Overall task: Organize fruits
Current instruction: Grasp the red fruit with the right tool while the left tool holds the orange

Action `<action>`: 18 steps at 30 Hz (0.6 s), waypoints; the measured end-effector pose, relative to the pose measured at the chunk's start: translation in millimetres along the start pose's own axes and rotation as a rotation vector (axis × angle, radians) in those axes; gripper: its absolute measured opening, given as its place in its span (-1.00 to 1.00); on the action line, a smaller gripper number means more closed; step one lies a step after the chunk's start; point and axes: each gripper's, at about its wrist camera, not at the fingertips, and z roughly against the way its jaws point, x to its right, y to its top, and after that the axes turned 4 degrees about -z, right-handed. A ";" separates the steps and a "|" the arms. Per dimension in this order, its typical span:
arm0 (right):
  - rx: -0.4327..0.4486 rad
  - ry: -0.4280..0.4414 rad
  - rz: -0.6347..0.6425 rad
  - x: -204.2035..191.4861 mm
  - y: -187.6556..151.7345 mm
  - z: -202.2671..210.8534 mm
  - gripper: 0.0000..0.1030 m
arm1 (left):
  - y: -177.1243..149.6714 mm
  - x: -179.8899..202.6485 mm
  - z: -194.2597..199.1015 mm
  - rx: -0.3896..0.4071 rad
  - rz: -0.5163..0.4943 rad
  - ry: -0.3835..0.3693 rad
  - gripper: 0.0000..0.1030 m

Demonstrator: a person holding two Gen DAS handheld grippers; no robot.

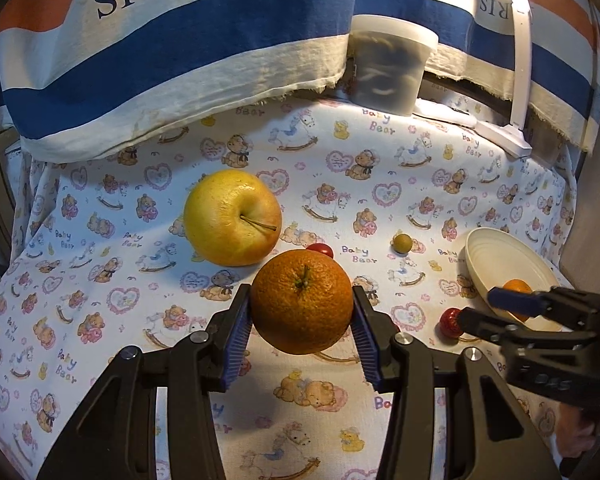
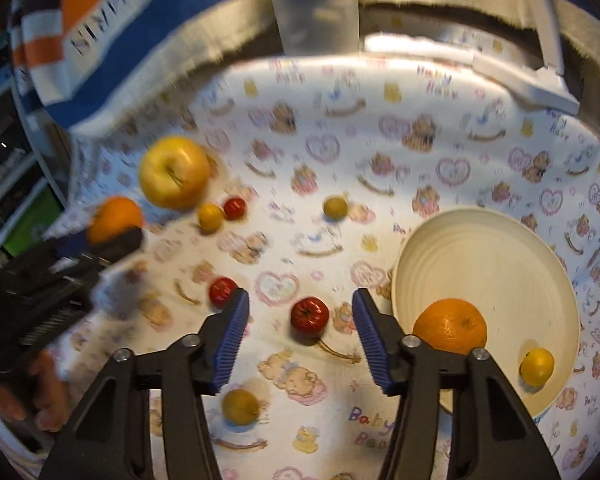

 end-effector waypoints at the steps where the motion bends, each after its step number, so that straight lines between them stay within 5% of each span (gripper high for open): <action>1: -0.007 -0.005 0.000 -0.3 -0.8 -3.6 -0.08 | -0.2 0.2 -0.4 -0.002 0.000 0.001 -0.10; 18: -0.074 -0.052 -0.016 0.7 -5.7 -35.2 -0.46 | -2.1 0.0 -4.5 -0.016 -0.002 0.001 -0.10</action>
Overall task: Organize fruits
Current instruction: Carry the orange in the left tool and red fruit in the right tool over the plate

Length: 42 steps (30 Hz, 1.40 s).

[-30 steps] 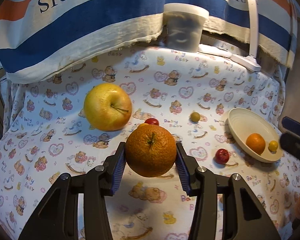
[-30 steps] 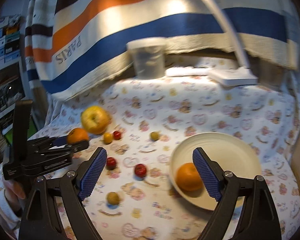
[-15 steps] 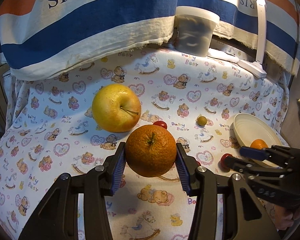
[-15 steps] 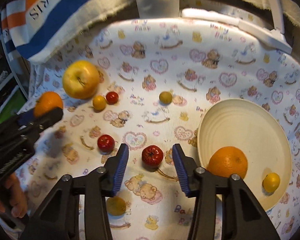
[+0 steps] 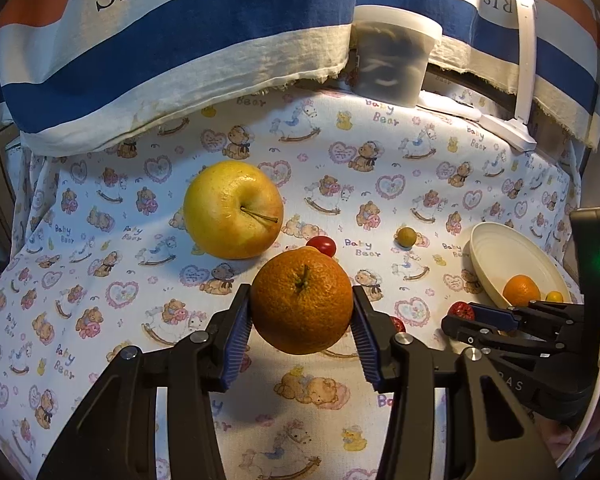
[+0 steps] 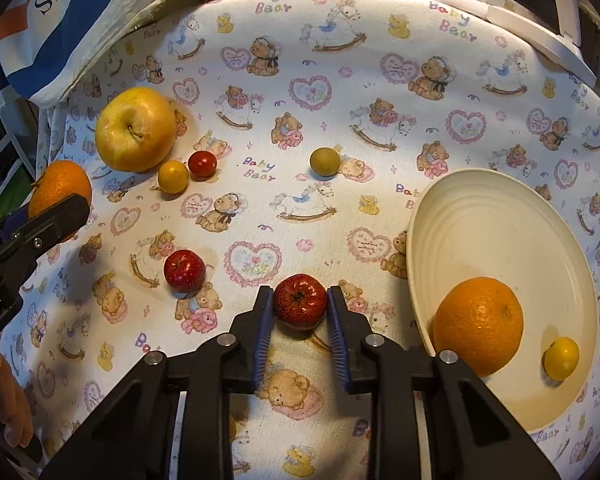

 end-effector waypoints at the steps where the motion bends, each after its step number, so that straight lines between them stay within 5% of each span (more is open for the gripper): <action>1: 0.012 0.004 0.000 0.4 -0.7 2.4 -0.46 | 0.2 0.7 1.6 0.008 -0.004 -0.004 -0.10; 12: 0.217 0.032 0.003 12.2 -12.5 57.3 -0.46 | 4.4 9.8 35.9 0.171 -0.042 -0.034 -0.10; 31: 0.333 0.011 -0.018 58.0 -39.2 117.2 -0.46 | -9.1 46.7 49.4 0.226 -0.186 -0.053 -0.10; 42: 0.443 0.012 -0.105 109.2 -49.0 156.5 -0.46 | -6.2 70.3 56.3 0.240 -0.265 -0.150 -0.10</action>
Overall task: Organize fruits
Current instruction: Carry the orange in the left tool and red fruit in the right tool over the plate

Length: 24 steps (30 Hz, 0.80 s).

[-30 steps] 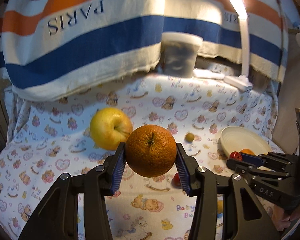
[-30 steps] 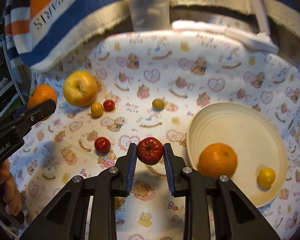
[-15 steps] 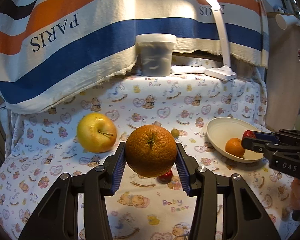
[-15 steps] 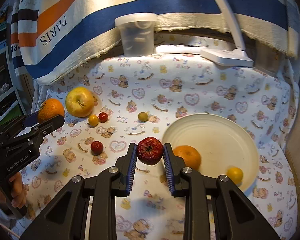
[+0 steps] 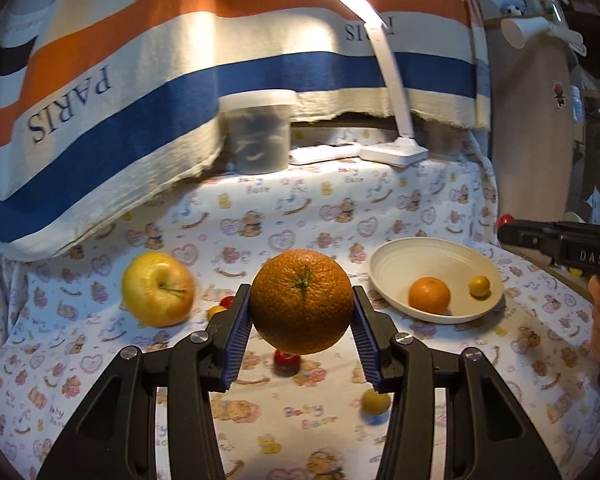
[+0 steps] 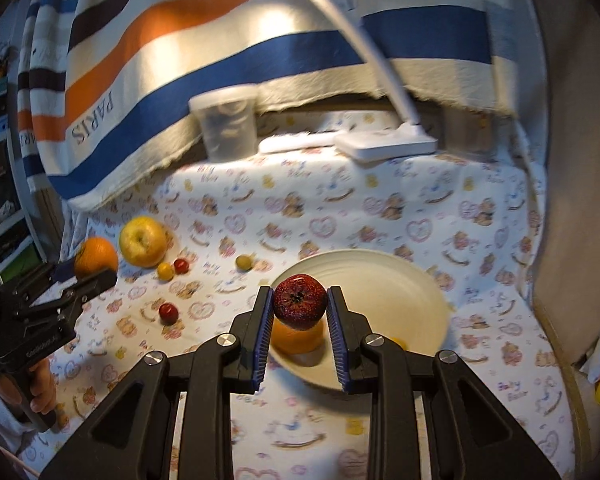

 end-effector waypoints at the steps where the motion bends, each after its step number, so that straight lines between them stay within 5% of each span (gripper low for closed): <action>1: 0.003 0.004 -0.015 5.2 1.2 1.2 -0.46 | 2.3 3.8 -3.4 -0.012 -0.017 -0.005 -0.10; 7: 0.002 0.020 -0.087 28.2 0.9 -2.4 -0.46 | 14.4 26.2 -29.7 -0.107 -0.035 -0.062 -0.10; 11: 0.001 0.008 -0.095 34.3 -0.4 -4.3 -0.46 | 31.6 50.6 -36.2 -0.102 -0.083 -0.093 -0.10; 17: 0.012 0.002 -0.139 50.3 1.3 2.1 -0.46 | 48.5 92.1 -50.9 -0.127 -0.126 -0.239 -0.10; 24: -0.083 -0.038 -0.231 79.2 0.1 -12.2 -0.46 | 43.6 129.8 -85.7 -0.216 -0.151 -0.328 -0.10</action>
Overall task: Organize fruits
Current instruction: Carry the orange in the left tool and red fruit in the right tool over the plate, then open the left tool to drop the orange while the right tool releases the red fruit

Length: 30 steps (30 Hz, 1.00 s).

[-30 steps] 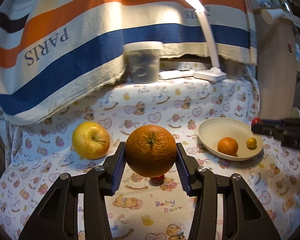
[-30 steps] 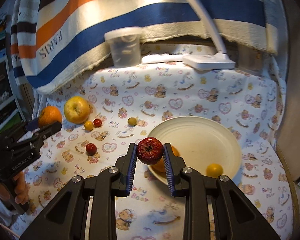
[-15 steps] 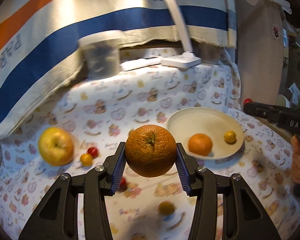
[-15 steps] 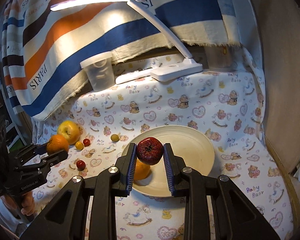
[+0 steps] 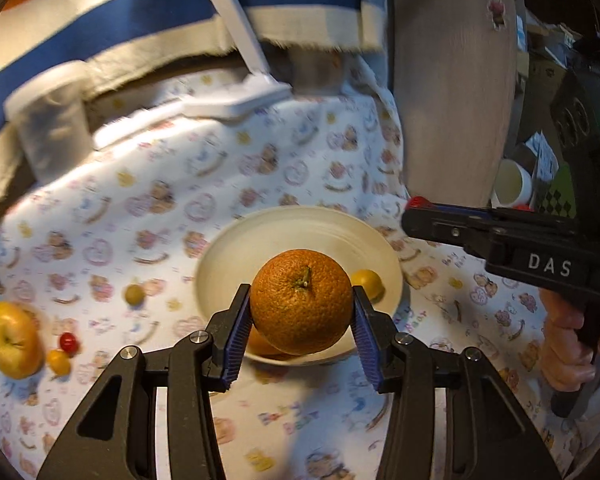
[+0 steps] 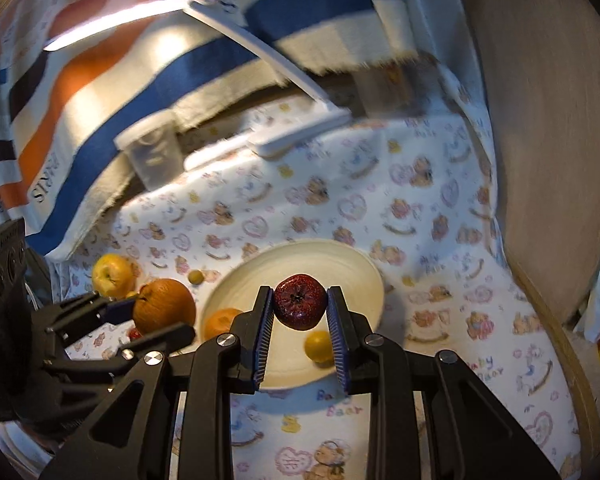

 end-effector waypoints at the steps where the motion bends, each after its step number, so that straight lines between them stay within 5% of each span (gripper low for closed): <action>1: -0.013 0.002 -0.012 3.1 0.1 -2.5 -0.46 | -0.2 3.5 -4.3 -0.008 -0.005 -0.004 -0.10; 7: -0.033 0.006 -0.048 12.2 0.3 -5.6 -0.46 | 2.4 17.6 -22.6 -0.052 -0.004 -0.042 -0.10; 30: -0.131 -0.062 -0.085 24.8 -6.1 -33.4 -0.46 | -4.8 36.4 -60.5 -0.130 -0.030 -0.001 -0.08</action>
